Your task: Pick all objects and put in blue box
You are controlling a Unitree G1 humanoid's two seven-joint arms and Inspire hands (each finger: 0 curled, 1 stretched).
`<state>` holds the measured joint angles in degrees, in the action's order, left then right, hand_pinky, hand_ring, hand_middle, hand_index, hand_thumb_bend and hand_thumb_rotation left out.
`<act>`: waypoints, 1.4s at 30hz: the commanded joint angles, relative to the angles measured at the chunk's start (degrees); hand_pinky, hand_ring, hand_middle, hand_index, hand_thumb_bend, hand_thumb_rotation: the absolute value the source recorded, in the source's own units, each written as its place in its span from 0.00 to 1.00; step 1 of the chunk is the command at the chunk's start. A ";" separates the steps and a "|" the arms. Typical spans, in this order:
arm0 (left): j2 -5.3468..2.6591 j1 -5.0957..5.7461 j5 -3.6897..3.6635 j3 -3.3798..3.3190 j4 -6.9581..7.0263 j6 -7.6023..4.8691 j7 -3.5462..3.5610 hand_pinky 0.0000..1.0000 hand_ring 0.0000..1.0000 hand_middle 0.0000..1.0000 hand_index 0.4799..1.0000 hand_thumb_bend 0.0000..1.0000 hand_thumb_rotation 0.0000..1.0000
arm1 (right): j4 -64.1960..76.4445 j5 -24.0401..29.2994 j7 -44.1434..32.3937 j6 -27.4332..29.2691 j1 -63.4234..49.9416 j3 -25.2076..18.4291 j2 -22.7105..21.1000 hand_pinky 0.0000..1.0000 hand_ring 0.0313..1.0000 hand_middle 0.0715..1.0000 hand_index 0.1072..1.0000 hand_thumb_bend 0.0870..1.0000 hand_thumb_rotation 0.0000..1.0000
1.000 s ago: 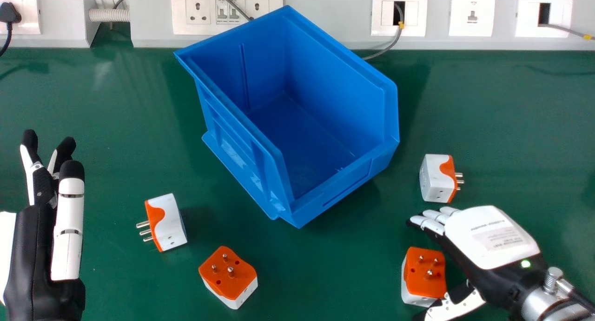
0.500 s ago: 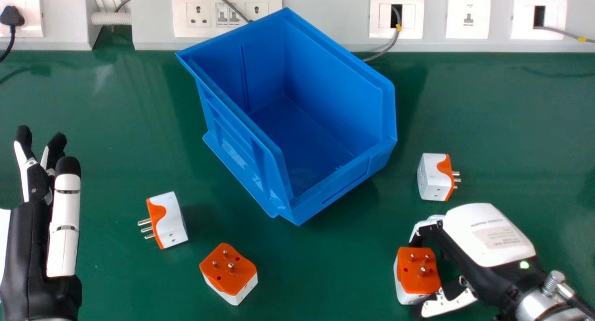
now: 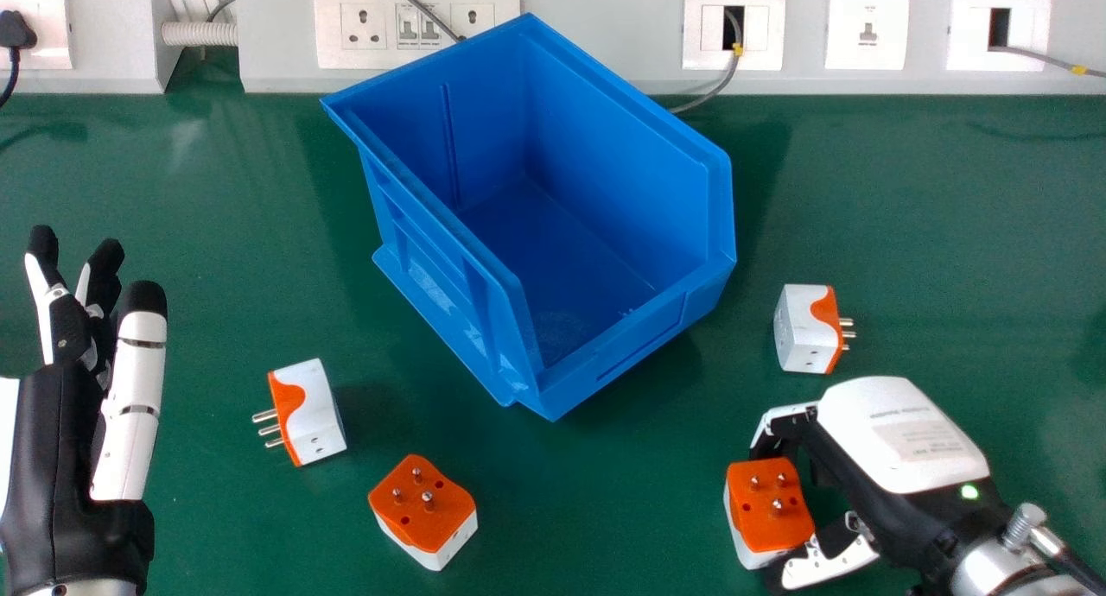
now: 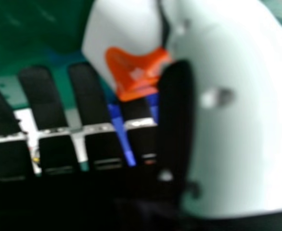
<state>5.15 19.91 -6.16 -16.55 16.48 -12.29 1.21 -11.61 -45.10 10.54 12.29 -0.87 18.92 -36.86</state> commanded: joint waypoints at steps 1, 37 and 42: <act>0.06 0.15 -0.33 -0.20 1.17 -0.82 0.26 1.00 1.00 0.98 0.99 0.33 0.79 | 1.68 -0.88 1.16 -2.84 -2.20 -3.12 -1.45 0.31 0.42 0.51 0.46 0.44 0.00; -0.82 0.67 1.81 0.55 -0.21 -2.73 0.08 0.99 0.99 0.97 0.94 0.32 0.86 | -0.25 -2.24 -0.91 1.56 30.61 -6.48 9.32 0.30 0.39 0.47 0.51 0.44 0.00; -1.06 0.63 1.14 0.70 -0.13 -2.81 0.26 1.00 0.99 0.97 0.95 0.30 0.84 | -9.91 -6.98 0.76 -1.74 38.45 -1.02 13.30 0.33 0.38 0.46 0.46 0.44 0.00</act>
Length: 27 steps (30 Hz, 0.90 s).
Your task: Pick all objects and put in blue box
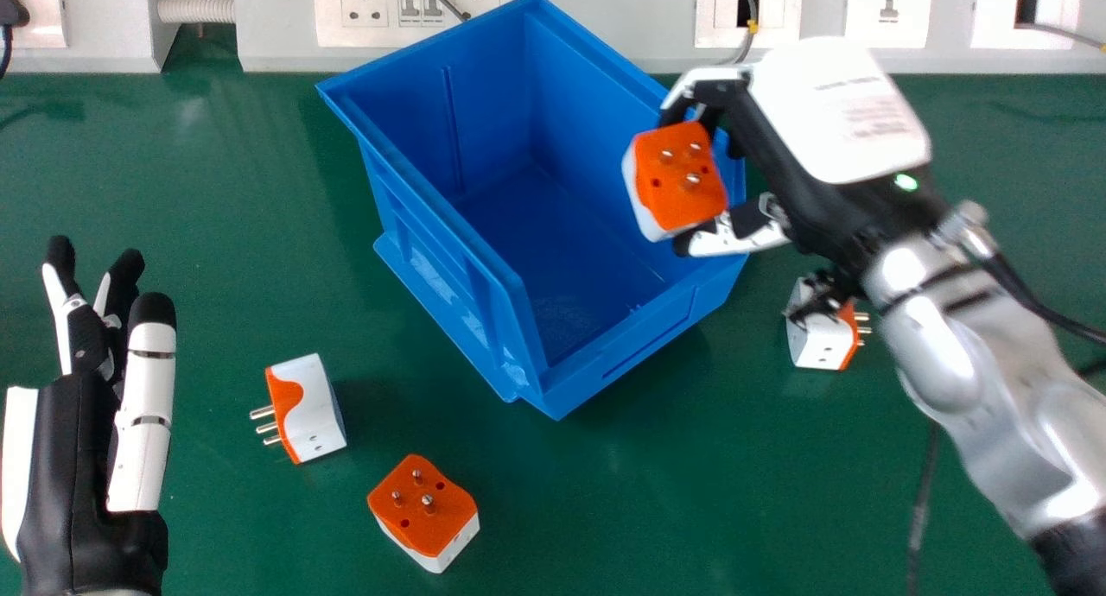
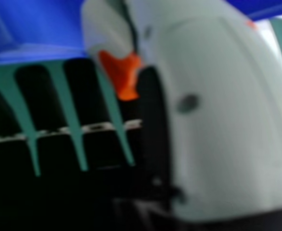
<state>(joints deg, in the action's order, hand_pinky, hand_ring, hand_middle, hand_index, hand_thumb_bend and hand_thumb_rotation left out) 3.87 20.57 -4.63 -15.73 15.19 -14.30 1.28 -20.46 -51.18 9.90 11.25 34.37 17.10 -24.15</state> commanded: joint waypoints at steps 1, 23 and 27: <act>0.21 -0.06 -0.51 -0.11 1.09 -0.80 0.24 1.00 1.00 0.97 0.95 0.29 0.84 | -3.06 -1.45 1.74 -1.27 4.58 1.76 1.43 0.33 0.38 0.46 0.45 0.45 0.00; 0.06 1.45 1.47 0.10 2.66 -0.42 -0.70 0.98 0.98 0.96 0.93 0.36 0.85 | -36.27 -4.63 2.07 -8.07 29.27 15.23 11.38 0.31 0.44 0.53 0.43 0.44 0.00; -0.20 1.65 1.74 0.22 2.99 -0.33 -0.95 0.98 0.98 0.96 0.92 0.38 0.86 | -37.40 -3.97 2.55 -8.33 29.81 15.55 12.34 0.31 0.44 0.55 0.43 0.44 0.00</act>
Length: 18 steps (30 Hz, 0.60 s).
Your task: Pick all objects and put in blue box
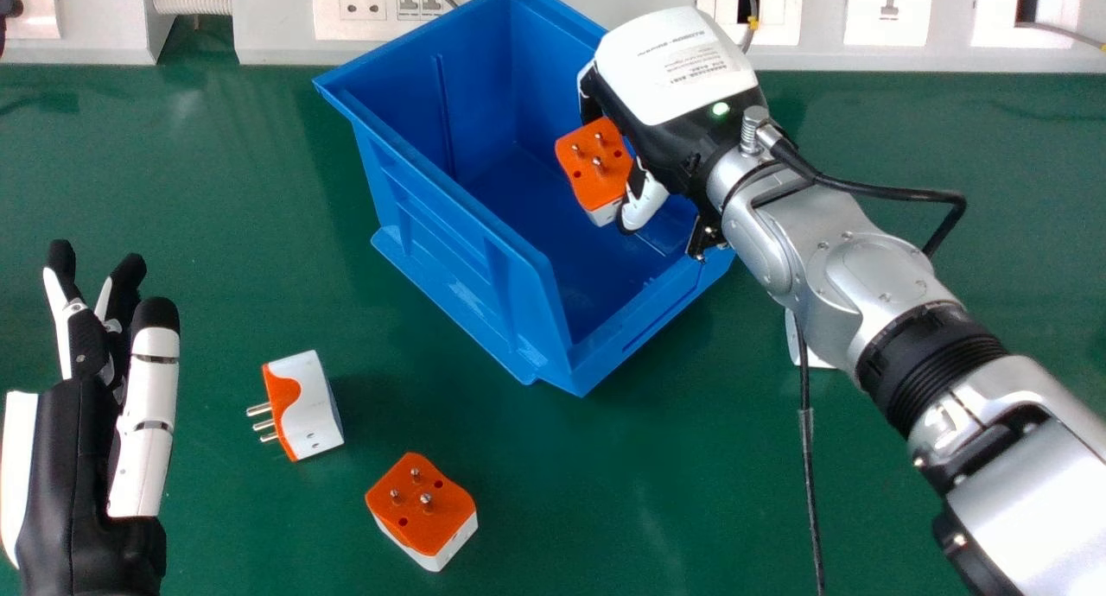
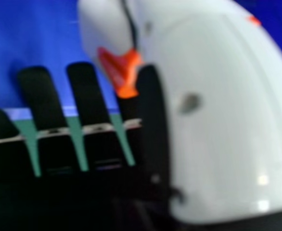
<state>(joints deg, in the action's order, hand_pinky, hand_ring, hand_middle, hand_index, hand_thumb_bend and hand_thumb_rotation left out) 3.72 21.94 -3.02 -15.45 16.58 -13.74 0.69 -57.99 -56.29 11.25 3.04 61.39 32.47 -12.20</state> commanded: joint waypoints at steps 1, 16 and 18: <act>-0.04 0.22 0.10 -0.04 1.60 -0.89 -0.30 0.98 0.98 0.96 0.92 0.38 0.86 | -0.15 1.15 1.50 -0.10 2.80 0.31 0.63 0.31 0.45 0.55 0.43 0.44 0.00; -0.14 -1.49 0.28 0.45 1.63 0.42 -0.77 0.99 0.99 0.96 0.93 0.32 0.82 | 1.34 2.27 3.65 0.46 1.49 2.67 3.76 0.31 0.44 0.54 0.43 0.44 0.00; -0.26 -1.37 0.58 0.61 1.95 0.54 -0.92 0.99 0.98 0.95 0.93 0.33 0.81 | 2.00 2.61 3.04 0.37 1.46 2.81 4.19 0.31 0.44 0.54 0.43 0.44 0.00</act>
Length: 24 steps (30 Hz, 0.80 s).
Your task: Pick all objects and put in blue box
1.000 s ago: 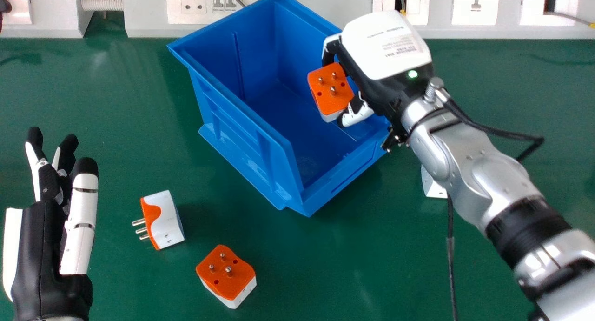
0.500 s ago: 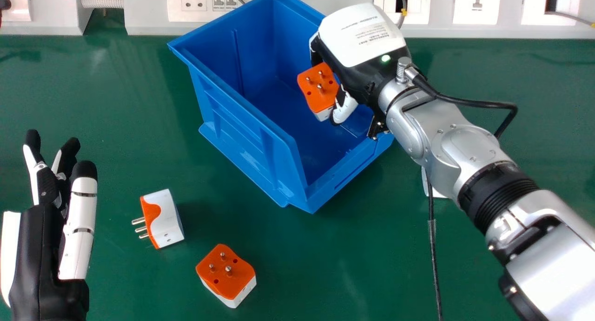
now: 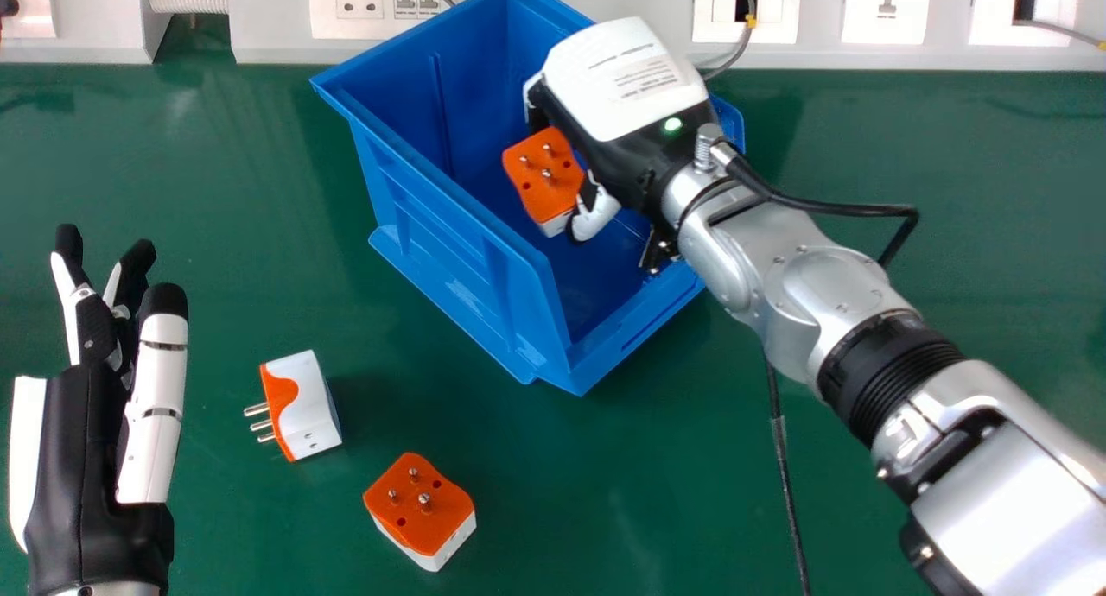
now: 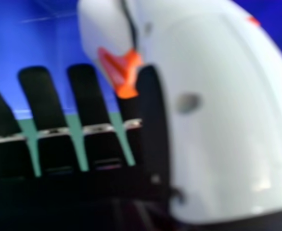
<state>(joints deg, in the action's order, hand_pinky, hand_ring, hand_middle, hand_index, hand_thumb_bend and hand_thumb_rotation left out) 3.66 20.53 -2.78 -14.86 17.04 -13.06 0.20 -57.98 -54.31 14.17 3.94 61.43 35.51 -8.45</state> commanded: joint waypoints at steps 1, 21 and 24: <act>-0.20 0.13 0.49 0.08 1.63 -0.09 -0.52 0.99 0.99 0.95 0.93 0.34 0.82 | 2.18 0.93 -0.49 -0.52 1.51 -0.21 0.60 0.31 0.44 0.54 0.43 0.44 0.00; -0.27 1.06 -1.15 -0.08 2.61 0.02 0.14 1.00 1.00 0.99 1.00 0.34 0.84 | 4.75 1.41 -0.55 -2.32 0.20 1.19 -0.35 0.79 0.95 0.99 0.96 0.74 0.04; 0.04 0.58 -0.45 -0.21 2.34 0.27 -0.25 1.00 1.00 0.98 0.98 0.36 0.85 | 6.93 1.67 0.69 -2.36 -0.90 0.77 -0.73 0.79 0.95 0.99 0.95 0.76 0.03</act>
<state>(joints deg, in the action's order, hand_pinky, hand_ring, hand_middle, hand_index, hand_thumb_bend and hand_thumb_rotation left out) 3.11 21.59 -4.04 -14.77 19.10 -11.89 0.04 -53.18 -52.73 13.36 1.83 60.20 36.75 -8.87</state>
